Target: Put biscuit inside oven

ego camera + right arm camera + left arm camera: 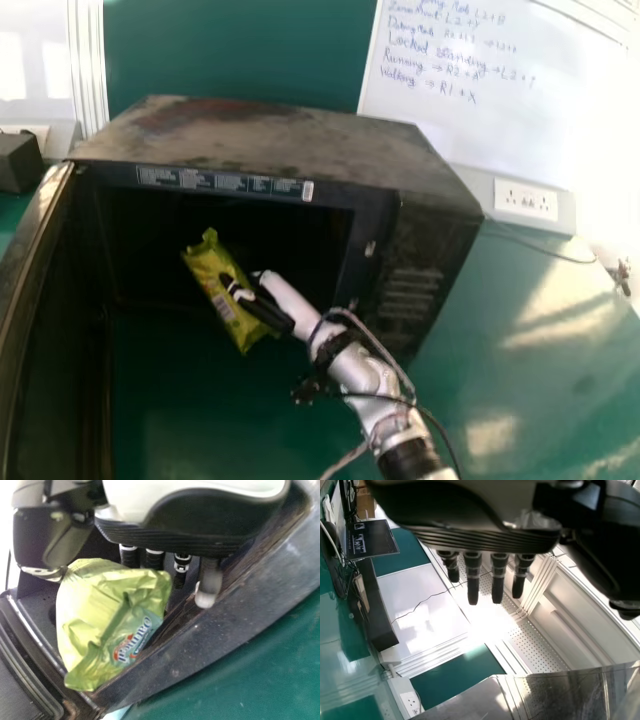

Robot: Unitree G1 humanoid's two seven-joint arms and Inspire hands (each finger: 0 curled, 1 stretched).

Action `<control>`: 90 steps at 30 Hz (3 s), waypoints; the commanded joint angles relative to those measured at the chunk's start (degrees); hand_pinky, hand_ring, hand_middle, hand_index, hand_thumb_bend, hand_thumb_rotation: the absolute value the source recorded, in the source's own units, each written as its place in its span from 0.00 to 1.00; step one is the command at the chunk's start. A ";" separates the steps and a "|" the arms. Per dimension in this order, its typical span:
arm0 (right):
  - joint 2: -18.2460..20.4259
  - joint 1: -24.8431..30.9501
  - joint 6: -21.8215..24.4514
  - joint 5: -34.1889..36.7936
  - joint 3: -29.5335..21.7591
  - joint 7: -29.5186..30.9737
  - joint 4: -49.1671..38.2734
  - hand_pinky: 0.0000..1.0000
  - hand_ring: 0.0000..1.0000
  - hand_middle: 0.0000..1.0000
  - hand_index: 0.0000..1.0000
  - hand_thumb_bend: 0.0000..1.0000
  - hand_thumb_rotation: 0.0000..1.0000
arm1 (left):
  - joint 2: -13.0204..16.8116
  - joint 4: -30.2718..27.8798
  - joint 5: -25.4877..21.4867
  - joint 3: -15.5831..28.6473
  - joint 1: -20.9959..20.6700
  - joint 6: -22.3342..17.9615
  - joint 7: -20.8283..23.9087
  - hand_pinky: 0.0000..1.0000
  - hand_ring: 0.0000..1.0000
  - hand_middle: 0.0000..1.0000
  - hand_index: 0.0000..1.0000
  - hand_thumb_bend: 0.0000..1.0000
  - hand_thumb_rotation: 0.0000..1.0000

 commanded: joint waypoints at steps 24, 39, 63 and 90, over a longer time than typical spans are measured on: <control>2.71 -15.92 -1.35 -2.21 -0.07 -6.01 20.68 0.20 0.39 0.47 0.53 0.49 0.00 | -3.94 0.13 -0.43 -1.07 1.86 0.03 0.46 0.79 0.86 0.92 0.95 0.80 0.86; 1.42 -19.90 -0.66 -4.57 0.73 -8.81 26.01 0.22 0.40 0.47 0.52 0.49 0.00 | -4.01 0.31 -0.18 -0.92 2.00 0.11 0.49 0.72 0.84 0.89 0.94 0.80 0.86; 1.05 -19.26 -0.05 -13.41 7.21 -18.06 30.37 0.23 0.40 0.48 0.52 0.50 0.00 | -4.60 0.18 -0.10 -1.62 3.99 -0.93 0.29 0.99 0.87 0.92 0.91 0.79 0.81; 3.59 -21.22 5.20 -15.71 9.46 -16.33 32.59 0.20 0.40 0.48 0.51 0.49 0.00 | -2.88 1.62 -2.22 -3.67 4.71 -3.19 -0.83 0.91 0.88 0.93 0.92 0.78 0.87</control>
